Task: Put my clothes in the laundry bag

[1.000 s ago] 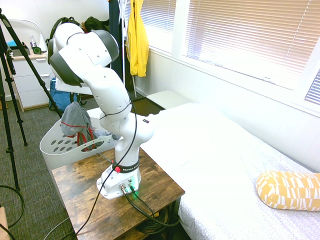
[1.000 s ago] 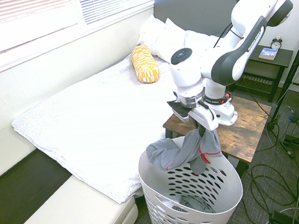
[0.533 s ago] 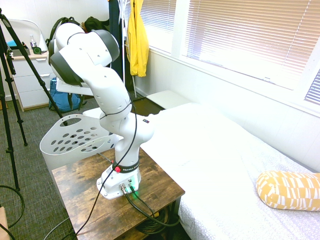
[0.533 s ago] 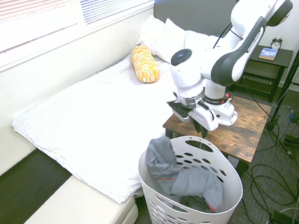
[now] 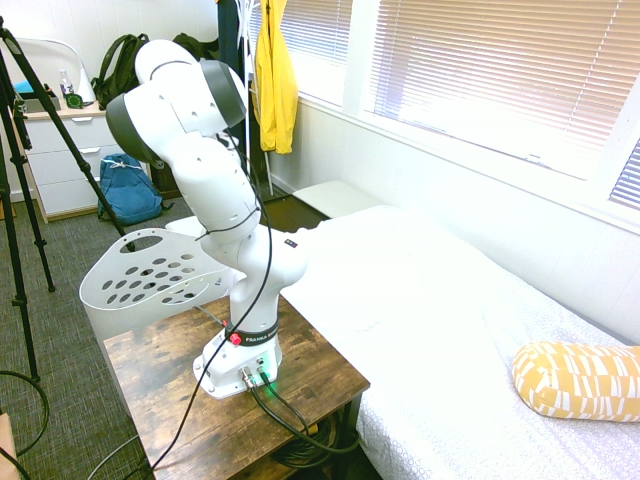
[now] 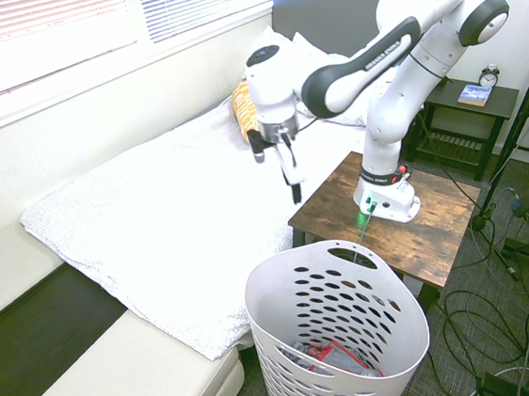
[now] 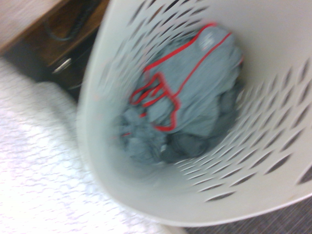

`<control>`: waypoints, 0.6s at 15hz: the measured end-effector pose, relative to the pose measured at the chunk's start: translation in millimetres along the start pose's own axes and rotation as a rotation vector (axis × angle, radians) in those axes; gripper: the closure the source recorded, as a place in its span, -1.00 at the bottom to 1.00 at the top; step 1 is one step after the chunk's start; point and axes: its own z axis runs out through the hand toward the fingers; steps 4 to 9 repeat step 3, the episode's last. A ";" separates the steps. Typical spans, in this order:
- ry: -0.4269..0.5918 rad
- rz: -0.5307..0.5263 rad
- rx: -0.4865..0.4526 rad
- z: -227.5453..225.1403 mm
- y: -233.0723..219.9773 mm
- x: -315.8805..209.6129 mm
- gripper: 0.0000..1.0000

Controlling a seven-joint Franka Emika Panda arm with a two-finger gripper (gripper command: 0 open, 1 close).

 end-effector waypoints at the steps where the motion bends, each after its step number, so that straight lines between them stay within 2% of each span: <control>1: 0.021 0.061 -0.001 -5.1 20.0 40.7 -1.00; 3: 0.042 0.175 0.006 -16.0 69.2 115.8 -1.00; 9: 0.042 0.175 0.006 -16.0 69.2 115.8 -1.00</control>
